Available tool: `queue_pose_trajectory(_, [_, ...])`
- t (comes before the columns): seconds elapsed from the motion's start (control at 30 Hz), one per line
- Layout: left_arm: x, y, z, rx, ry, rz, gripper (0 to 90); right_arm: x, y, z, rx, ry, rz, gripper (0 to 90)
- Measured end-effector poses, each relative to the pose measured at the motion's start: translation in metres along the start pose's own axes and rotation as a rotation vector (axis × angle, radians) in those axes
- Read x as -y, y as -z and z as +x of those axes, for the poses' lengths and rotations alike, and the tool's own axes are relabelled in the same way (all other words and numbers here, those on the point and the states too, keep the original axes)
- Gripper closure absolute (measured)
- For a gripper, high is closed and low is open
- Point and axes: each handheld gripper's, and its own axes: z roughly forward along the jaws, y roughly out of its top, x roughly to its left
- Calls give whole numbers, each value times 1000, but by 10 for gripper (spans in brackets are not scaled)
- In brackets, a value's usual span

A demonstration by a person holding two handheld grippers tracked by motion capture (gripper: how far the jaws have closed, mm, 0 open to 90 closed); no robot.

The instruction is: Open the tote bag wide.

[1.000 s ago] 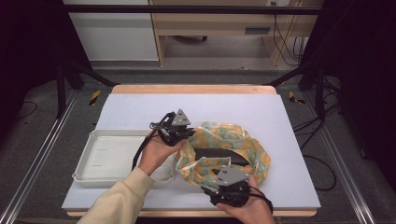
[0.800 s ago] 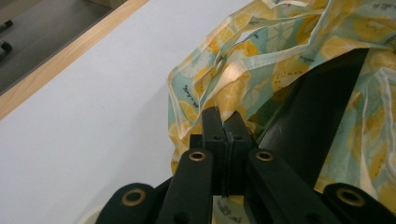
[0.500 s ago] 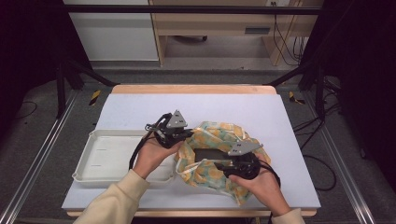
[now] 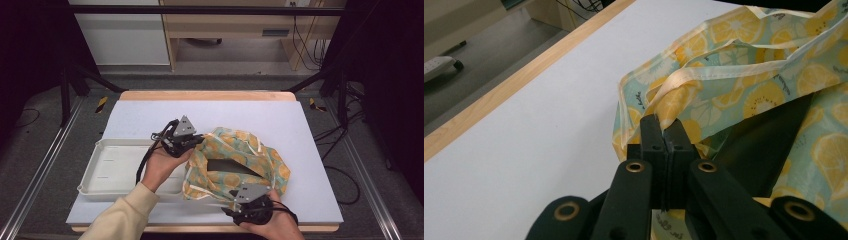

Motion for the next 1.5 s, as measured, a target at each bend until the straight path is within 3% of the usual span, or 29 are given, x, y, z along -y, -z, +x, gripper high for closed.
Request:
queue_pose_trajectory(0.1, [4,-1,-2,5,-8,13,900,3,20,-7,37,-20,-47,320])
queue_pose_trajectory(0.13, [5,-1,-3,9,-4,9,900,4,31,-14,73,-35,-67,298])
queue_pose_trajectory(0.17, [6,0,-5,11,-2,5,900,4,31,-14,73,-35,-67,298])
queue_pose_trajectory(0.23, [9,1,-8,17,-3,2,900,5,42,-24,134,-65,-90,294])
queue_pose_trajectory(0.27, [11,2,-10,17,-6,2,900,6,53,-37,216,-99,-114,291])
queue_pose_trajectory(0.3, [12,3,-12,15,-8,2,900,7,57,-44,268,-115,-123,288])
queue_pose_trajectory(0.37, [13,4,-13,21,-9,0,900,10,65,-59,364,-153,-140,285])
queue_pose_trajectory(0.4, [13,5,-14,26,-9,-3,900,10,65,-59,364,-153,-140,285])
queue_pose_trajectory(0.43, [13,8,-15,27,-12,-10,900,14,64,-73,427,-189,-123,267])
queue_pose_trajectory(0.47, [13,8,-15,27,-12,-10,900,14,64,-73,427,-189,-123,267])
queue_pose_trajectory(0.53, [11,12,-16,26,-11,-26,900,20,54,-86,411,-228,-66,252])
queue_pose_trajectory(0.57, [10,14,-16,24,-15,-34,900,22,45,-92,388,-233,-19,308])
queue_pose_trajectory(0.6, [9,16,-17,19,-12,-46,900,22,45,-92,388,-233,-19,308])
queue_pose_trajectory(0.63, [7,18,-18,19,-15,-55,900,22,38,-97,378,-218,-1,514])
queue_pose_trajectory(0.7, [6,19,-19,22,-17,-59,900,21,36,-101,379,-234,3,655])
queue_pose_trajectory(0.73, [5,18,-19,23,-21,-56,900,21,36,-101,379,-234,3,655])
queue_pose_trajectory(0.77, [5,16,-21,25,-30,-46,900,20,36,-103,386,-229,-1,729])
queue_pose_trajectory(0.83, [6,10,-24,23,-48,-22,900,15,40,-107,429,-231,-15,823])
queue_pose_trajectory(0.87, [7,6,-25,26,-54,-9,900,11,44,-111,494,-224,-23,842])
queue_pose_trajectory(0.9, [8,2,-26,32,-51,-3,900,11,44,-111,494,-224,-23,842])
queue_pose_trajectory(0.97, [9,-6,-28,33,-60,17,900,10,44,-118,568,-208,-17,861])
queue_pose_trajectory(1.07, [11,-23,-29,20,-59,44,900,14,39,-126,569,-225,6,838])
queue_pose_trajectory(1.2, [15,-37,-23,8,-34,62,900,25,26,-135,522,-251,50,666])
queue_pose_trajectory(1.23, [15,-39,-21,6,-27,63,900,25,26,-135,514,-258,50,611])
queue_pose_trajectory(1.27, [15,-40,-20,5,-11,55,900,25,26,-135,514,-258,50,611])
queue_pose_trajectory(1.3, [15,-42,-18,-1,-3,50,900,23,31,-131,517,-262,27,501])
queue_pose_trajectory(1.37, [15,-42,-17,-5,3,46,900,21,33,-129,514,-262,18,468])
queue_pose_trajectory(1.5, [12,-42,-14,-18,5,40,900,14,44,-122,491,-237,-17,289])
